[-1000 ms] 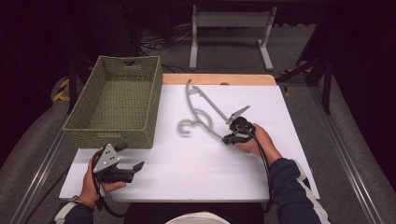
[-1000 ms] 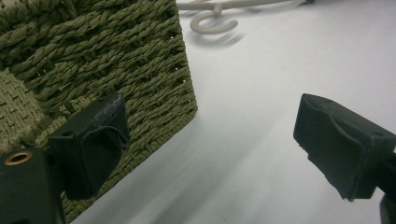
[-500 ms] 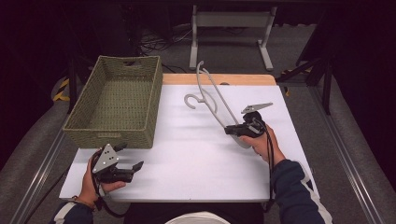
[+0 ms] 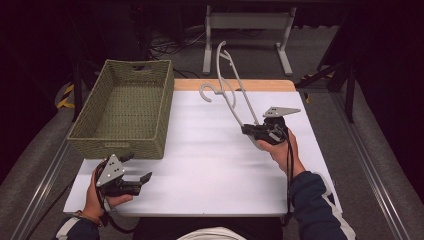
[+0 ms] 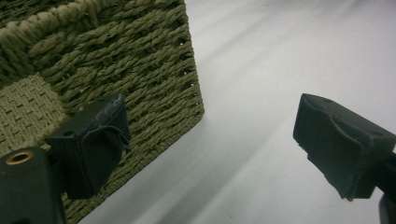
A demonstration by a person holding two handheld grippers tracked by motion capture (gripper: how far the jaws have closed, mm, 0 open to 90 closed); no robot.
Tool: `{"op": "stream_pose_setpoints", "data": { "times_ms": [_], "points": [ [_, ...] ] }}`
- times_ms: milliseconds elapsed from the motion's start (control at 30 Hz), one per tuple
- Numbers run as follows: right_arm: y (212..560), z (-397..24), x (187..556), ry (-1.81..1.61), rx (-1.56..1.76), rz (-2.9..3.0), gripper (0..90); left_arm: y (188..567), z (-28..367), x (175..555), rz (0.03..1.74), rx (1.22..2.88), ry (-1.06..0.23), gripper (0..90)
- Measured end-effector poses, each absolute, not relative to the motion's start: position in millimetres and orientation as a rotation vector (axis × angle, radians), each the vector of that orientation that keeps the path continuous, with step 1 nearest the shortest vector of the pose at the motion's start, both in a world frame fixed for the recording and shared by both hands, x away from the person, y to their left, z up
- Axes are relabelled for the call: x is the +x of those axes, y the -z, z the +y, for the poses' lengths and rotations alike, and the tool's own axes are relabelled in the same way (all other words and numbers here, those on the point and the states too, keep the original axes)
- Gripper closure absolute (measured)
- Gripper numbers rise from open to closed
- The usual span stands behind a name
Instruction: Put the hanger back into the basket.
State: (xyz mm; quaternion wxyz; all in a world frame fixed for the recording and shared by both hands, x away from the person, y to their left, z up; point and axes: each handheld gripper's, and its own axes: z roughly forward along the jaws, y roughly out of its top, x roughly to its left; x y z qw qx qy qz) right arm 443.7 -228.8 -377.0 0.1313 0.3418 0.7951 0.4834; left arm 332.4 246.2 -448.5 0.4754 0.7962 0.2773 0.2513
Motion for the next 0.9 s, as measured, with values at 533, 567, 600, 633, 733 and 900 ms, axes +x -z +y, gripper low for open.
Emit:
{"op": "stream_pose_setpoints", "data": {
  "times_ms": [533,567,600,633,733,900],
  "points": [
    [351.0,-186.4,438.0,-1.388,0.848,2.289,83.3,446.1,251.1,329.7,0.683,1.926,-0.639,11.5],
    [350.1,-183.9,437.8,-1.383,0.841,2.291,83.3,445.8,251.6,329.7,0.683,1.925,-0.644,11.5],
    [348.9,-180.1,438.0,-1.381,0.833,2.293,83.3,446.0,251.4,329.6,0.685,1.925,-0.642,11.5],
    [347.7,-176.2,438.6,-1.381,0.822,2.296,83.3,445.8,251.6,329.7,0.682,1.928,-0.646,11.4],
    [345.1,-166.1,440.5,-1.378,0.807,2.307,83.3,445.3,251.9,329.5,0.685,1.925,-0.644,11.5],
    [339.2,-141.0,443.7,-1.343,0.763,2.342,83.3,444.8,252.7,329.3,0.688,1.917,-0.623,11.5]
  ]
}}
